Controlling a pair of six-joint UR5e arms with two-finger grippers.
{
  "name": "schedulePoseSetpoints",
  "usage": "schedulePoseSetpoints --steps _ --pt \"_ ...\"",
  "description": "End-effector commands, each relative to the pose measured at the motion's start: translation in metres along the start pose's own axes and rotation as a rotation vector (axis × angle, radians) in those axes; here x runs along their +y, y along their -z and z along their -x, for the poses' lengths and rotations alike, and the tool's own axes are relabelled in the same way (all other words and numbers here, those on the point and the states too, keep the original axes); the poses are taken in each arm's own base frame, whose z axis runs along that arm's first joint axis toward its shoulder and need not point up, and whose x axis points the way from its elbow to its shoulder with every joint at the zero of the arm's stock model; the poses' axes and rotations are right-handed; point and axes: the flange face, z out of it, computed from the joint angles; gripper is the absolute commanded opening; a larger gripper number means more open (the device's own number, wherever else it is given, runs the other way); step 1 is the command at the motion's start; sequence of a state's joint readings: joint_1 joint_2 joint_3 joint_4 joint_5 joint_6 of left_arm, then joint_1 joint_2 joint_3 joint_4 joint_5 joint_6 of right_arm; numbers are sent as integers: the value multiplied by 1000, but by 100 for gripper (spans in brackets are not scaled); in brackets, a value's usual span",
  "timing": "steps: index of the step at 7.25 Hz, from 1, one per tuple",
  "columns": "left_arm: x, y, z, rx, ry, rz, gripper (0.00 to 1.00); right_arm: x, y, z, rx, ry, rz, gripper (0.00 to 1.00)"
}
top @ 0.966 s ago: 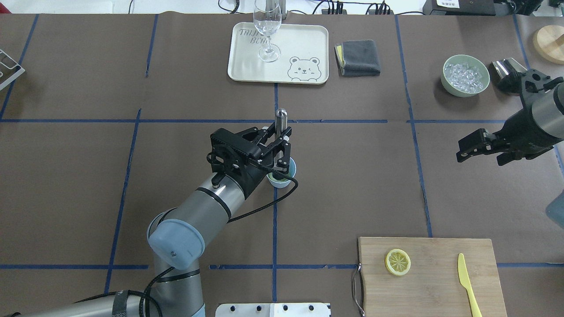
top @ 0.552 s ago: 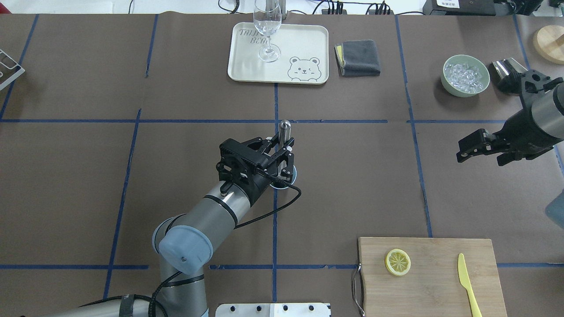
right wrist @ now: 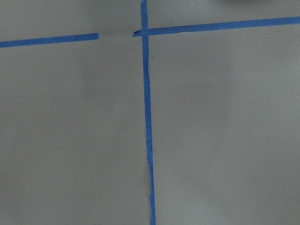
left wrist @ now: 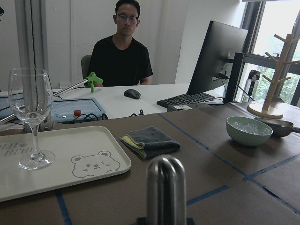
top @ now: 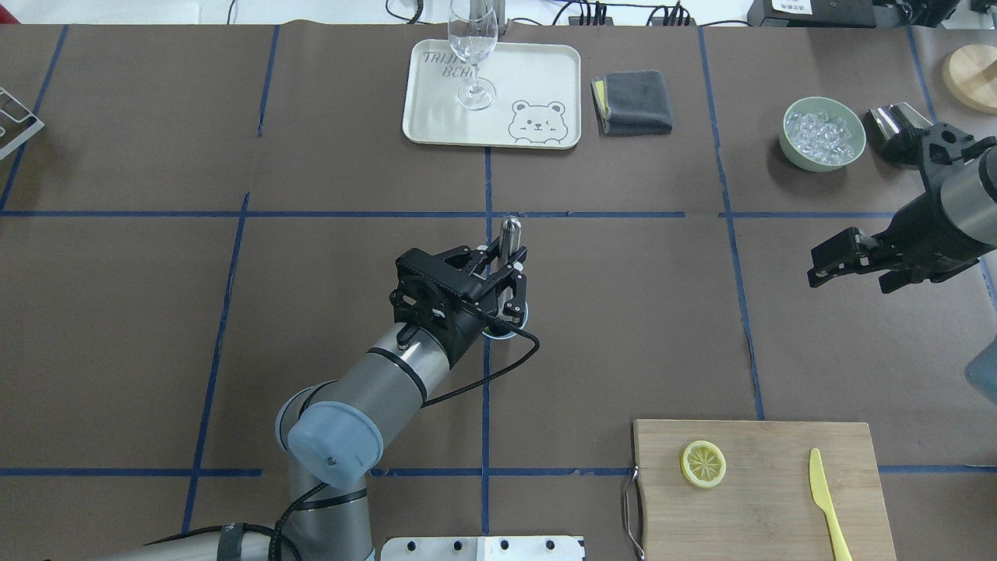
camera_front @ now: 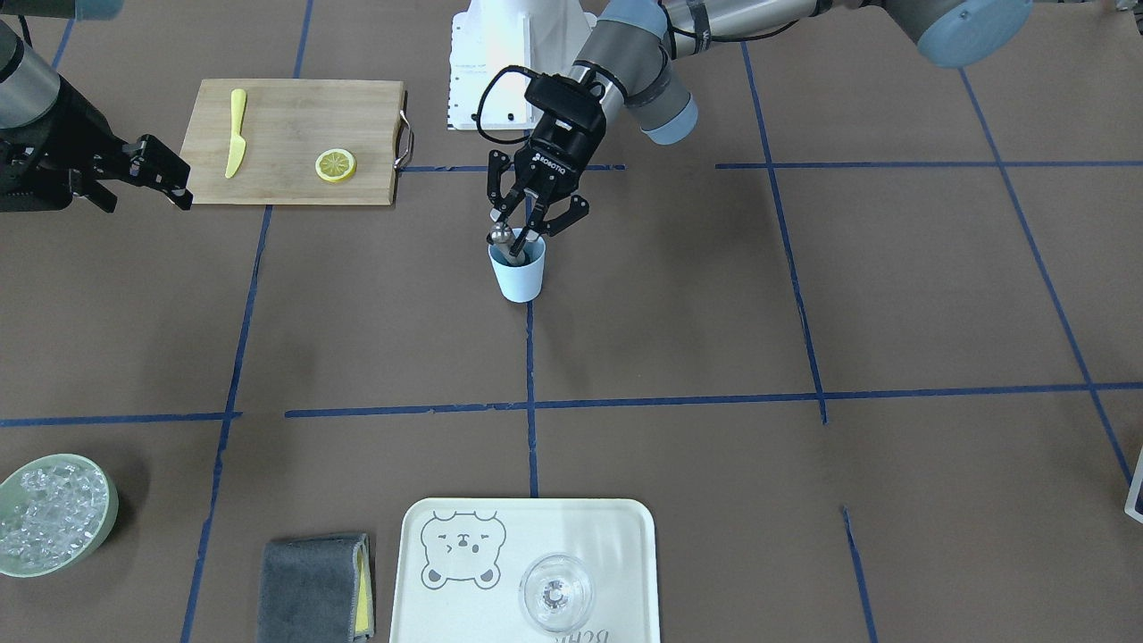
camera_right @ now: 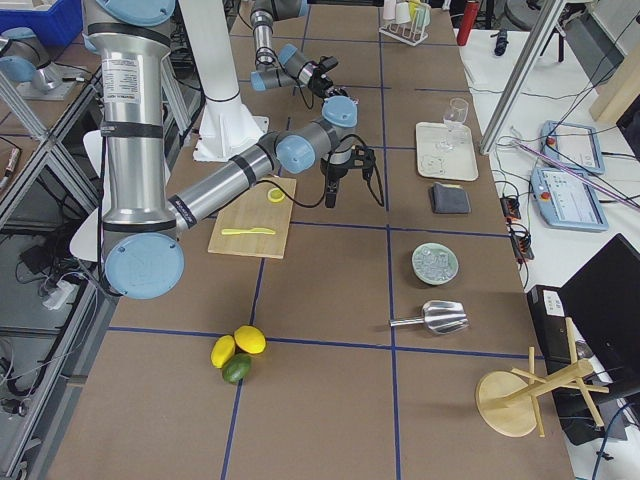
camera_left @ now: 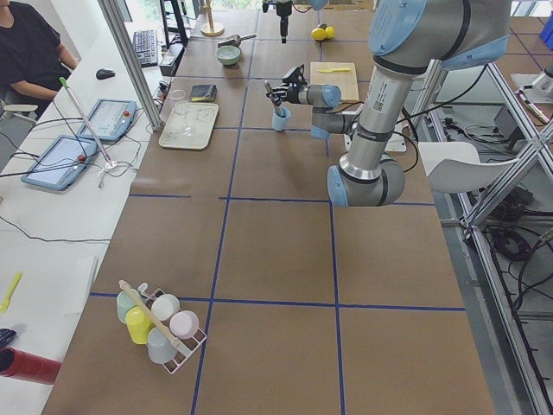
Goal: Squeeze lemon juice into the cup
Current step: 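Press the muddler down into the cup onto the lemon slice with the left gripper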
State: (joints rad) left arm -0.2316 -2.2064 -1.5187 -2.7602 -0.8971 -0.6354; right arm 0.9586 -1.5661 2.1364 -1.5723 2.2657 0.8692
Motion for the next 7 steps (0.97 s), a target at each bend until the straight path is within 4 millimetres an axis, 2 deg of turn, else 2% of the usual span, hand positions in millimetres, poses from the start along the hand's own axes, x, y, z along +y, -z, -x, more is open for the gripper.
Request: schedulePoseSetpoints --steps 1,2,4,6,7 --pt "-52 21 -16 50 -71 -75 0 0 0 0 0 1 0 100" --pt "-66 23 -14 52 -77 -98 0 0 0 0 0 1 0 100" --pt "-117 46 -15 87 -24 -155 0 1 -1 -5 6 1 4 100" --pt "-122 37 -6 -6 -93 -44 0 4 -5 -12 16 -6 10 100" --pt "-108 32 1 -49 -115 22 0 3 -7 -13 20 -8 13 100"
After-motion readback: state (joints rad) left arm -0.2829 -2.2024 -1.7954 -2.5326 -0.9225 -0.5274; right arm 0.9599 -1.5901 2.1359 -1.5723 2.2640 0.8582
